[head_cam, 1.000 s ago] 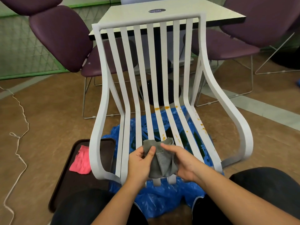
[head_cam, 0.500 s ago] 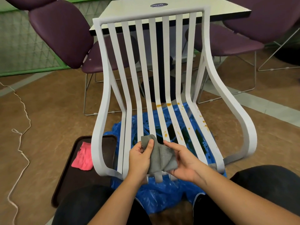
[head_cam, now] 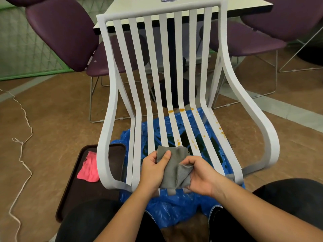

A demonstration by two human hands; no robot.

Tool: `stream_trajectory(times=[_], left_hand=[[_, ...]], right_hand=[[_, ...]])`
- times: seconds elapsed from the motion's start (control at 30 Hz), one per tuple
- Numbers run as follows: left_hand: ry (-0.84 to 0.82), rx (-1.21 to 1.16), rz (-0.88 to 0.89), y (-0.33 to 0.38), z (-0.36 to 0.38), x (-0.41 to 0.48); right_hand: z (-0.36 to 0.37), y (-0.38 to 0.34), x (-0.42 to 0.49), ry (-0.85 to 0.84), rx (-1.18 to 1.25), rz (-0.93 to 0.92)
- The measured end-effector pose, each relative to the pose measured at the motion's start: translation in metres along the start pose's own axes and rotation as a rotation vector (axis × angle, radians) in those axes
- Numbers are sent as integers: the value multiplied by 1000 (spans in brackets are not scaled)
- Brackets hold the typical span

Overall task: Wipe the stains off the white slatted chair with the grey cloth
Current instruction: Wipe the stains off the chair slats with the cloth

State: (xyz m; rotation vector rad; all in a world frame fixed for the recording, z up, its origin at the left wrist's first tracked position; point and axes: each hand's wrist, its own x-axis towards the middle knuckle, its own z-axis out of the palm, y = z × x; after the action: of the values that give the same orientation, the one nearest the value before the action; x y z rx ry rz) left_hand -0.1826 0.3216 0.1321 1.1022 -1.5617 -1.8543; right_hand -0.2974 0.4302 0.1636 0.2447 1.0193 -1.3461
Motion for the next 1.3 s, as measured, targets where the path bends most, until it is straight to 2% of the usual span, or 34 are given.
stream_trajectory(times=[0.17,0.43,0.53,0.63,0.7,0.83,0.97,1.1,1.3], left_hand=[[55,3,-72,-3,-5,9],[44,-5,-72,0,-11,12],[-41,49,-65,-3,-10,12],[-119,120,-34,-9,-9,14],[-102,229,-7,-12,-10,18],[32,742,147,-25,-20,29],[57,986,188,-41,-20,40],[80,1065,186,-52,-17,41],[69,1115,206,-63,-14,40]], right_hand=[[-3,-3,4,-68,127,-20],[0,-5,0,-41,-28,-37],[1,-4,-2,-47,-51,-38],[1,-11,-9,45,-177,-104],[-4,-19,-14,146,-322,-236],[-19,-30,-19,409,-696,-470],[-30,-21,-4,537,-1061,-435],[-27,-8,10,542,-1219,-441],[-14,11,25,409,-1152,-380]])
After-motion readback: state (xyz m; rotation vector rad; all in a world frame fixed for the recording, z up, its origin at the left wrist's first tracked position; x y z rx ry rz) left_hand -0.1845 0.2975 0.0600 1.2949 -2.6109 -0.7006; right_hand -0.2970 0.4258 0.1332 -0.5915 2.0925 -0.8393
